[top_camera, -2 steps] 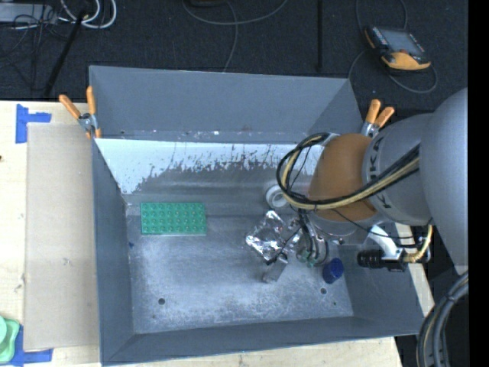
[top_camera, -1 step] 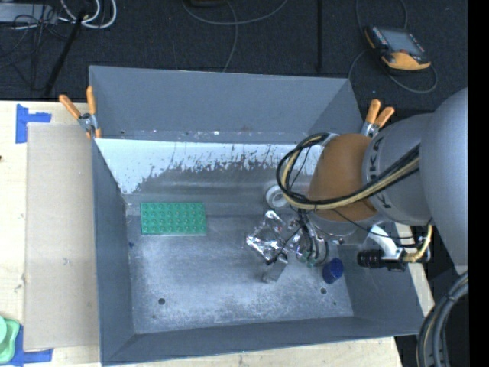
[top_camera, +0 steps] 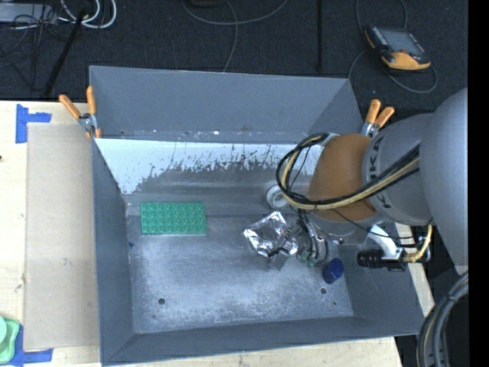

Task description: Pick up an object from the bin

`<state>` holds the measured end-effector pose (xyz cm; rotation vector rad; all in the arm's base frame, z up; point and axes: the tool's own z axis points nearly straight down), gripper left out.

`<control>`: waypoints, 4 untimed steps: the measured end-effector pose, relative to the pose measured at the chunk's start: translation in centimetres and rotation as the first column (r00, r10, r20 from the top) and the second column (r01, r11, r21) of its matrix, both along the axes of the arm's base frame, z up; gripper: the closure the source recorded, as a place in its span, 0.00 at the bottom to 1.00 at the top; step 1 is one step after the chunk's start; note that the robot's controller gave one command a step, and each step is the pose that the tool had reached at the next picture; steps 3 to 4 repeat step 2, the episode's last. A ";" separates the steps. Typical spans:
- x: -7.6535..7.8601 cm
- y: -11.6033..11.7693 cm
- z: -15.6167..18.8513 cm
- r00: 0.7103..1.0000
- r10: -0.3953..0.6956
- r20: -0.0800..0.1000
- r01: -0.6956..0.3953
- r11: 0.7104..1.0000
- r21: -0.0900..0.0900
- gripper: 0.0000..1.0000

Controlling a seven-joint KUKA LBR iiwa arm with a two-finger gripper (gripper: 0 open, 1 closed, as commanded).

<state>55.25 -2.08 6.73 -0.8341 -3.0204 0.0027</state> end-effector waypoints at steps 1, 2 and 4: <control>0.0 0.0 2.3 1.000 0.002 0.010 -0.002 1.000 -0.001 1.00; 0.2 -0.1 8.8 1.000 0.005 0.014 -0.005 1.000 -0.001 1.00; 0.2 -0.1 8.8 1.000 0.005 0.014 -0.005 1.000 -0.001 1.00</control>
Offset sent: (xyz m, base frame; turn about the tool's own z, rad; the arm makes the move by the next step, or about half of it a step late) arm -0.0001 0.0000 0.0221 0.0000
